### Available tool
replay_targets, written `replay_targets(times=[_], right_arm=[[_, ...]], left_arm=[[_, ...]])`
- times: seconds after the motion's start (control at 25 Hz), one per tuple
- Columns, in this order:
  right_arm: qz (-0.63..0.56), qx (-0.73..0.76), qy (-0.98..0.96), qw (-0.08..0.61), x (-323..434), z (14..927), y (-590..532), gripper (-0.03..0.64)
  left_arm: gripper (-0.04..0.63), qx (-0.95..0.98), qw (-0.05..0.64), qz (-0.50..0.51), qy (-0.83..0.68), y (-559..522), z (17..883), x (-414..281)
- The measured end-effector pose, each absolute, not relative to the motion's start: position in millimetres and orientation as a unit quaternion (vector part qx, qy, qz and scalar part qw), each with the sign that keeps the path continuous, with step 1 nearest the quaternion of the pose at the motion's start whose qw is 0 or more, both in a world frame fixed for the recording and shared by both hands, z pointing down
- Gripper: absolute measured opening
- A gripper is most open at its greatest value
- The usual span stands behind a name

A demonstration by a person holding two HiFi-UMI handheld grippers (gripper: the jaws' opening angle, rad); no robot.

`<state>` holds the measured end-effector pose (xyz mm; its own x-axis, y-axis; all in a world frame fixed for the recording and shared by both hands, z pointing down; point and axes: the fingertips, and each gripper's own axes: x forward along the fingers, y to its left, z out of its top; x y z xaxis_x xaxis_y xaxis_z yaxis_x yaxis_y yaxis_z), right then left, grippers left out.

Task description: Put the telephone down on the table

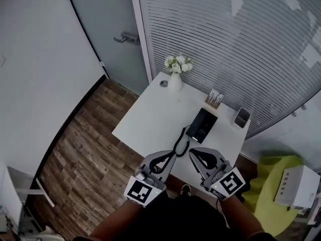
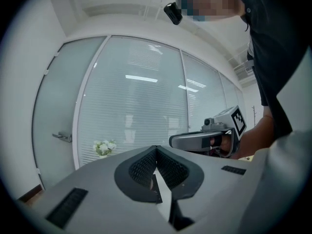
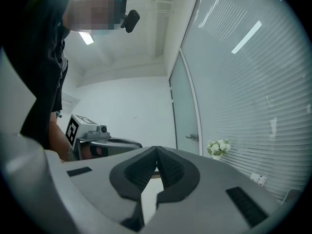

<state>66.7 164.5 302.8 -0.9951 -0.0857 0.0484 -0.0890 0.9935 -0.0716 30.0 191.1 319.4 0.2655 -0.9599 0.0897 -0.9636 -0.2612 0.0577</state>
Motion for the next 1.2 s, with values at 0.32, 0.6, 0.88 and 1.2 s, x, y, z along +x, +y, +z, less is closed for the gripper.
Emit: replay_targets(times=[0.32, 0.6, 0.88, 1.2], right_arm=[[0.057, 0.171, -0.983, 0.043, 34.0, 321.6, 113.3, 0.020], [0.063, 0.297, -0.952, 0.041, 46.8, 335.8, 85.7, 0.020], [0.062, 0.354, -0.932, 0.055, 75.3, 353.6, 62.5, 0.020], [0.057, 0.354, -0.932, 0.056, 99.1, 374.1, 36.2, 0.020]], left_arm=[[0.002, 0.866, 0.065, 0.014, -0.495, 128.0, 331.1, -3.7], [0.002, 0.913, 0.075, 0.034, -0.399, 92.0, 350.7, -10.5], [0.001, 0.928, 0.088, 0.054, -0.359, 58.9, 369.7, 6.9], [0.002, 0.919, 0.119, 0.076, -0.367, 29.7, 399.3, 26.1]])
